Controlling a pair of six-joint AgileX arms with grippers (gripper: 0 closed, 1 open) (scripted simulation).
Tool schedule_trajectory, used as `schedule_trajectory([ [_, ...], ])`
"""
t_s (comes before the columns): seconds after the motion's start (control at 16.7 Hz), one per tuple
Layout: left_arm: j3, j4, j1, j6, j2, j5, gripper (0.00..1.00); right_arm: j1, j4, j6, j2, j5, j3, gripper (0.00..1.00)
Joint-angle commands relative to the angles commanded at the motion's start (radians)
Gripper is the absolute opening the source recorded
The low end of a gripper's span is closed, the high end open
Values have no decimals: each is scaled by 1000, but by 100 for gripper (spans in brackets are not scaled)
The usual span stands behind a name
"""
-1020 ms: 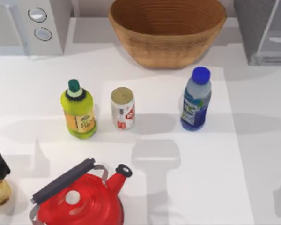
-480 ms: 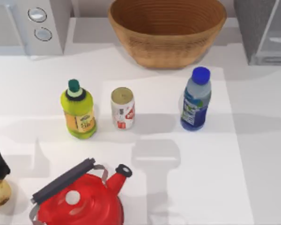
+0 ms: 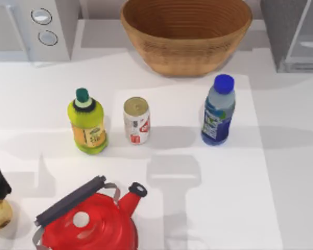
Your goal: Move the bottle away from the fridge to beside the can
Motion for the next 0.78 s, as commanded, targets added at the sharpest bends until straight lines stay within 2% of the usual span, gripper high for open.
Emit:
schedule_trajectory([
  [0.18, 0, 0, 0, 0, 0, 0, 100, -126, 15, -125, 116, -91, 67, 100],
  [0.36, 0, 0, 0, 0, 0, 0, 100, -343, 27, -345, 327, -228, 159, 100],
  [0.54, 0, 0, 0, 0, 0, 0, 100, -609, 37, -661, 625, -382, 258, 100],
  [0.78, 0, 0, 0, 0, 0, 0, 100, -1006, 34, -1169, 1086, -579, 393, 100],
])
